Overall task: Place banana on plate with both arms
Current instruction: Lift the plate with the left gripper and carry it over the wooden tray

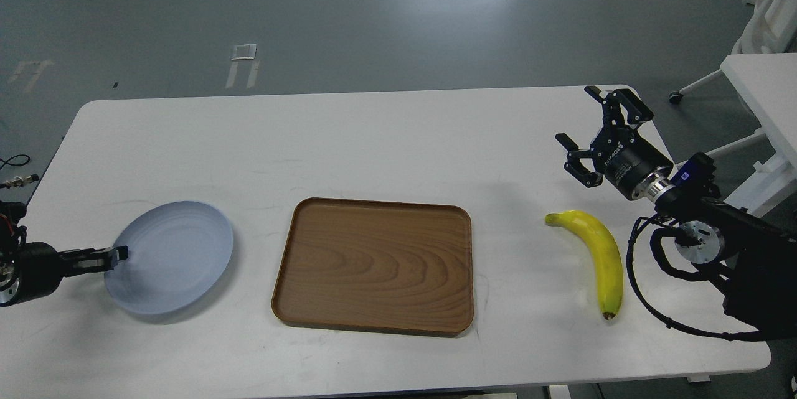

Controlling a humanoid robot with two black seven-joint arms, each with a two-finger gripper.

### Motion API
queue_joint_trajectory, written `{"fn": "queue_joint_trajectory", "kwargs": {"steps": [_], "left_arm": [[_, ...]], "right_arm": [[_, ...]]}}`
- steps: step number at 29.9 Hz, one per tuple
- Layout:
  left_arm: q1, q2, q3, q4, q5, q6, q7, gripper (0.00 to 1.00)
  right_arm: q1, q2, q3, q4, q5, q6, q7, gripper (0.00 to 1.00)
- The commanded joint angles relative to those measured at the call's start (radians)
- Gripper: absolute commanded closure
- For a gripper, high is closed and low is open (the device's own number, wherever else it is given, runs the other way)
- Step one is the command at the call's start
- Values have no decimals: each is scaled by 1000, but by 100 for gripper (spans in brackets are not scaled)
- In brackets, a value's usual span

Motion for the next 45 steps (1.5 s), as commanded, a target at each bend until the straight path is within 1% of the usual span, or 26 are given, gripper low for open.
{"fn": "queue_joint_trajectory", "kwargs": {"steps": [1, 5, 6, 8, 9, 11, 13, 17, 19, 20, 21, 22, 23, 24, 27, 31, 33, 37, 40, 45], "left_arm": [[-13, 4, -2, -2, -4, -2, 0, 100], [-25, 12, -7, -14, -12, -16, 0, 100], [-48, 15, -5, -19, -29, -29, 0, 100], [-88, 19, -4, -34, -56, -71, 0, 100], [-117, 32, -4, -51, -72, -112, 0, 100], [-148, 44, -5, -65, -82, -152, 0, 100], [-221, 47, -4, -110, -86, -196, 0, 100], [-281, 46, -4, -210, -73, -201, 0, 100], [-329, 35, -2, -303, -50, -201, 0, 100], [-340, 32, -2, -325, -41, -203, 0, 100], [-355, 18, -2, -351, -11, -207, 0, 100], [-370, -22, -2, -356, 41, -220, 0, 100], [-370, -22, -2, -356, 42, -220, 0, 100], [-387, -78, -2, -355, 113, -233, 0, 100], [-409, -187, -1, -345, 218, -242, 0, 100], [-423, -276, 16, -304, 226, -242, 0, 100], [-435, -354, 41, -254, 230, -242, 0, 100], [-458, -424, 84, -203, 230, -242, 0, 100], [-470, -473, 131, -143, 229, -242, 0, 100], [-469, -530, 137, -85, 226, -242, 0, 100]], "right_arm": [[0, 0, 0, 0, 0, 0, 0, 0], [0, 0, 0, 0, 0, 0, 0, 0], [0, -1, 0, 0, 0, 0, 0, 0], [0, -1, 0, 0, 0, 0, 0, 0], [0, -3, 0, 0, 0, 0, 0, 0], [0, -3, 0, 0, 0, 0, 0, 0], [0, -3, 0, 0, 0, 0, 0, 0], [0, -3, 0, -1, 0, 0, 0, 0], [0, -3, 0, -1, 0, 0, 0, 0], [0, -3, 0, -1, 0, 0, 0, 0], [0, -3, 0, -3, 0, 0, 0, 0], [0, -1, 0, -5, 0, 0, 0, 0], [0, -1, 0, -5, 0, 0, 0, 0], [0, -1, 0, -5, 0, 0, 0, 0], [0, -1, -3, -5, -2, 0, 0, 0], [0, -1, -5, -5, 0, 0, 0, 0], [-2, -1, -6, -6, -2, 0, 0, 0], [-2, -1, -6, -6, -2, 0, 0, 0], [-2, -1, -5, -6, -2, 0, 0, 0], [-3, -1, -5, -6, -2, 0, 0, 0]]}}
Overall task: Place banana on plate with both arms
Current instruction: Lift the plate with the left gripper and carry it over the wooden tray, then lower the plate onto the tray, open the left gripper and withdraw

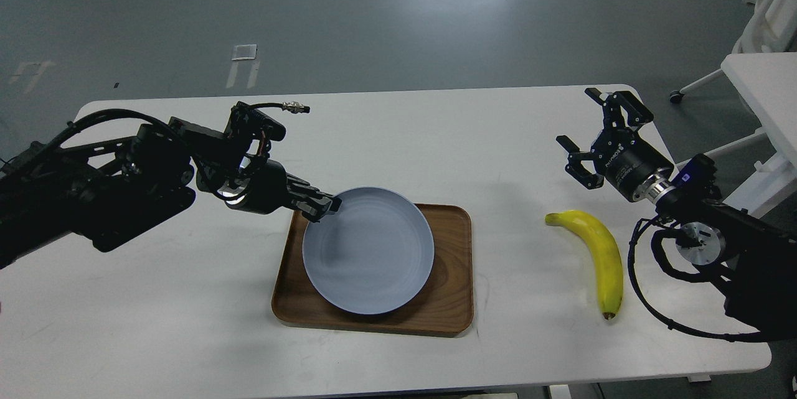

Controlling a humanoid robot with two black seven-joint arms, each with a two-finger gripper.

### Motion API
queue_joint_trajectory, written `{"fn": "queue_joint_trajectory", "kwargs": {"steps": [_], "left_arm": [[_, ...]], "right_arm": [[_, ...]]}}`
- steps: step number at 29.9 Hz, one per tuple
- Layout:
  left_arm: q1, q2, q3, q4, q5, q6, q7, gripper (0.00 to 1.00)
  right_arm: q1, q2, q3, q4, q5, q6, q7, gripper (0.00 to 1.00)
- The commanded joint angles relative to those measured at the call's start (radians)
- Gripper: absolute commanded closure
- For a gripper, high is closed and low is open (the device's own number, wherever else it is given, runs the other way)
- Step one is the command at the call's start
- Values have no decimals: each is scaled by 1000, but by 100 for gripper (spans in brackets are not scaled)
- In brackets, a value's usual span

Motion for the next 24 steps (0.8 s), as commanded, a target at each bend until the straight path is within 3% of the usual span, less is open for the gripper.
{"fn": "queue_joint_trajectory", "kwargs": {"steps": [1, 14, 16, 19, 22, 24], "left_arm": [[0, -33, 3, 31, -2, 0, 0, 100], [4, -100, 9, 106, -6, 0, 0, 99], [4, -99, 9, 110, -9, 0, 0, 50], [3, -99, 9, 108, -14, 0, 0, 17], [-3, -93, 7, 108, -26, 0, 0, 3], [-5, -79, -2, 108, -73, 0, 0, 2]], "right_arm": [[-1, 0, -1, 0, 0, 0, 0, 0], [-4, -3, -4, 2, 0, 0, 0, 0], [-4, -3, -4, 2, 0, 0, 0, 0], [-4, -3, -4, 3, 0, 0, 0, 0], [-4, -3, -6, 3, 0, 0, 0, 0], [-4, -3, -6, 5, 1, 0, 0, 0]]}}
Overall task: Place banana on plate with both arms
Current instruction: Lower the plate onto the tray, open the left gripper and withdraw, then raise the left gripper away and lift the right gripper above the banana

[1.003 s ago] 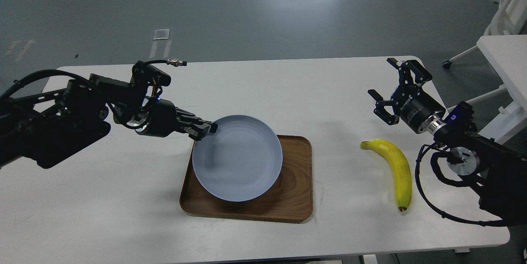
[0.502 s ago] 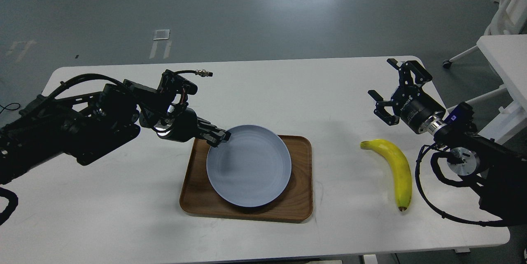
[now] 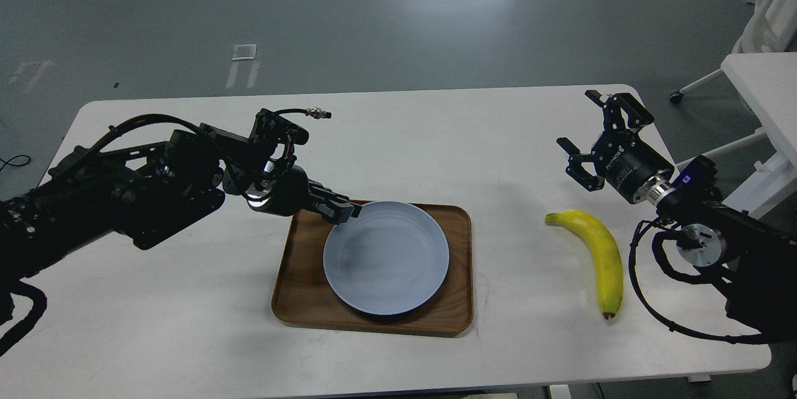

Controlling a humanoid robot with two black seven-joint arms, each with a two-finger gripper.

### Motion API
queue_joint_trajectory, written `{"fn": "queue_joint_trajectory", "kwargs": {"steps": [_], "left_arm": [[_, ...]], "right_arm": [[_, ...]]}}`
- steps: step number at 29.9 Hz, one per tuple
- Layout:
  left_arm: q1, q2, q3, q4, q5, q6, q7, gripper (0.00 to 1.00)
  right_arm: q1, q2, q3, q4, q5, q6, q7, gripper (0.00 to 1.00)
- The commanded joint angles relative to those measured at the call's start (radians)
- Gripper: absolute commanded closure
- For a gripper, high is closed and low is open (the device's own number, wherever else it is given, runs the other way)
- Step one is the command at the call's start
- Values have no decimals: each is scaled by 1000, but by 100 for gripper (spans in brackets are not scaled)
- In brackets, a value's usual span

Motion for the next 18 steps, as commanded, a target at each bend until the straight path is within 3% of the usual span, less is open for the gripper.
{"fn": "queue_joint_trajectory", "kwargs": {"steps": [1, 4, 12, 18], "left_arm": [[-4, 20, -12, 0, -84, 0, 0, 2], [-13, 74, -18, 0, -293, 0, 0, 2], [23, 242, -49, 0, -1336, 0, 0, 2], [123, 342, -70, 1, -1526, 0, 0, 2]], "right_arm": [[0, 0, -1, 2, 0, 0, 0, 0], [0, -2, 1, 3, 2, 0, 0, 0], [0, 0, -1, 0, 0, 0, 0, 0], [5, 5, -4, 11, -6, 0, 0, 0]]}}
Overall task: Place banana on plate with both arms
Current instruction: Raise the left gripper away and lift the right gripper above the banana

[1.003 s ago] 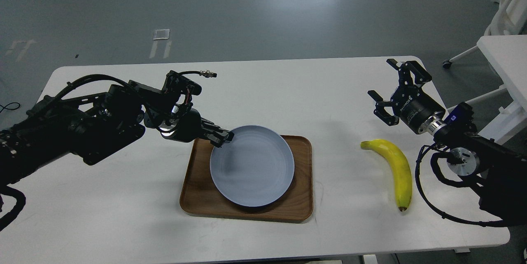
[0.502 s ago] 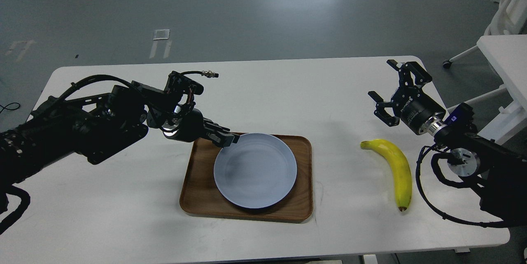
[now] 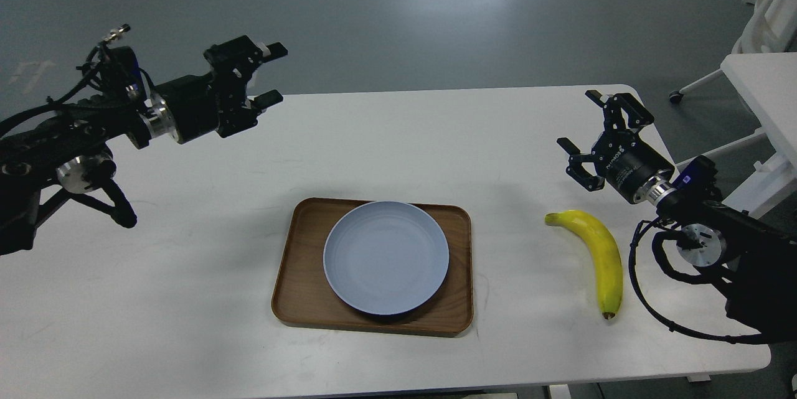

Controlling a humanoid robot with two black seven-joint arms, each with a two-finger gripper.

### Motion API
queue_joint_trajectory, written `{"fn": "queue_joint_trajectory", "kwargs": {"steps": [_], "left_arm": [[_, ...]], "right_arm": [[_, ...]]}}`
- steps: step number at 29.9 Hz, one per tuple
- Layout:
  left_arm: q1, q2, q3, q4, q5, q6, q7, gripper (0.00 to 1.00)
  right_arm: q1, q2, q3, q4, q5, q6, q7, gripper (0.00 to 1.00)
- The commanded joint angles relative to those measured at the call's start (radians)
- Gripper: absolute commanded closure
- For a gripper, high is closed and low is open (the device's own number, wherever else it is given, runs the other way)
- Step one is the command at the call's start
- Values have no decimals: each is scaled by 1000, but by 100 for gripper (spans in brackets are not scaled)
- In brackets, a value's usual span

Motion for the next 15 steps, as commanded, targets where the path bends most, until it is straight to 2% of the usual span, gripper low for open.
{"fn": "queue_joint_trajectory", "kwargs": {"steps": [1, 4, 8, 10, 14, 15], "left_arm": [[76, 48, -32, 2, -78, -1, 0, 2], [174, 54, -123, 5, -105, -1, 0, 2], [304, 42, -313, 8, -107, -1, 0, 2], [321, 41, -342, 8, -107, -1, 0, 2], [328, 41, -358, 8, -107, -1, 0, 2], [328, 41, -358, 8, -107, -1, 0, 2]], "right_arm": [[3, -1, -3, 11, -6, 0, 0, 0], [9, -15, -6, 32, -12, 0, 0, 0], [96, -102, -106, 132, -108, 0, 0, 0], [136, -130, -153, 150, -156, 0, 0, 0], [380, -226, -361, 247, -344, 0, 0, 0], [380, -226, -361, 247, -345, 0, 0, 0]]}}
